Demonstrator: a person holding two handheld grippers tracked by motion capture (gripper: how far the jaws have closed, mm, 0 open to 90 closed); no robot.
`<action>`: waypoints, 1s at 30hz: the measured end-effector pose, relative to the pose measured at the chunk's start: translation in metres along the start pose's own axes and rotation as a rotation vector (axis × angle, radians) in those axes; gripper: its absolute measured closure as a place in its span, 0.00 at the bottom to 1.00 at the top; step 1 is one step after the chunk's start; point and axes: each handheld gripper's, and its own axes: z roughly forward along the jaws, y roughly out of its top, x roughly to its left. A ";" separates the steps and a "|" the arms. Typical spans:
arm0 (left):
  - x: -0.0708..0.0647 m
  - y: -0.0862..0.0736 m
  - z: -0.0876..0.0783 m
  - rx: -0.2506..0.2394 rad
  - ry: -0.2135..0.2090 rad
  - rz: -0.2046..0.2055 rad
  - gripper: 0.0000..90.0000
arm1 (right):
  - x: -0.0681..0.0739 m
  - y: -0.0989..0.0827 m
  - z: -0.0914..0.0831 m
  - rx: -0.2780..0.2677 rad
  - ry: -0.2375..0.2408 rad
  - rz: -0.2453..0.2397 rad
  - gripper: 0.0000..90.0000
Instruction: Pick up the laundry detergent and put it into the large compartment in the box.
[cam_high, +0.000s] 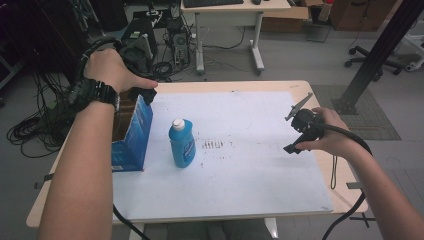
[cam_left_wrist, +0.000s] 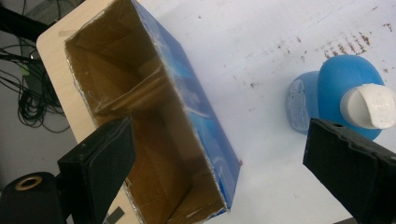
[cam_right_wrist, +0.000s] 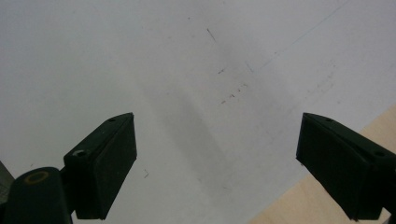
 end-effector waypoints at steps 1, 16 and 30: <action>0.000 0.000 0.000 0.000 0.000 0.000 0.11 | 0.000 0.000 0.000 0.000 0.000 0.002 0.14; 0.000 0.005 0.000 0.008 -0.001 0.008 0.11 | -0.003 -0.002 0.004 0.005 0.010 0.001 0.14; -0.012 0.008 -0.008 0.001 -0.007 -0.008 0.11 | -0.001 -0.007 0.002 0.009 0.011 0.002 0.14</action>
